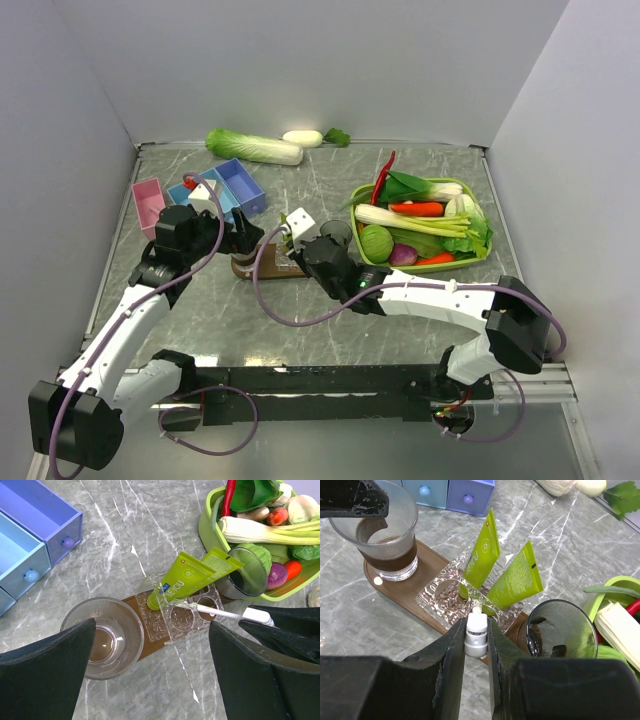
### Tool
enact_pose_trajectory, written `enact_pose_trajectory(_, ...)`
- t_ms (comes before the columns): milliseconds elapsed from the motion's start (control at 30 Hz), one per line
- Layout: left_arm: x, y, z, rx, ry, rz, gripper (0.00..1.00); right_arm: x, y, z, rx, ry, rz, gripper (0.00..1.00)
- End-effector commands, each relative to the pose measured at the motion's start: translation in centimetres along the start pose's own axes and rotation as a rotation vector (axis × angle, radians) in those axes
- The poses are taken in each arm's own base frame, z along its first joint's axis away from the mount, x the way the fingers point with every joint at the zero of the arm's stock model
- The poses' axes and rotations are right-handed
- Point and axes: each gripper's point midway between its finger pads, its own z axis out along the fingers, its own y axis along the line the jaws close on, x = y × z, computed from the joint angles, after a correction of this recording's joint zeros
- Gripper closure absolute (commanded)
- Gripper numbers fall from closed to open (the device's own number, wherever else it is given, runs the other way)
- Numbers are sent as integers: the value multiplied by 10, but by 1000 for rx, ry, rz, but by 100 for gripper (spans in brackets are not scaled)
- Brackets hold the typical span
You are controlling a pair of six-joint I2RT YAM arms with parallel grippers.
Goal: Prepare toiletry sets of a toothbrush and toothpaste on the tray
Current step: Place the toothbrush in the toothpaste holder.
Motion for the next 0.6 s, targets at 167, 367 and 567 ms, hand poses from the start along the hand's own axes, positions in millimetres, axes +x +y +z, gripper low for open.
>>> enact_pose_trajectory(167, -24, -10, -1, 37, -57, 10, 1, -32, 1, -2, 7, -79, 36, 62)
enact_pose_trajectory(367, -23, -10, -1, 33, -55, 9, 1, -38, -2, -8, 1, -102, 54, 51)
enact_pose_trajectory(567, -23, -10, -1, 35, -56, 10, 1, -39, -1, -9, -5, -108, 63, 45)
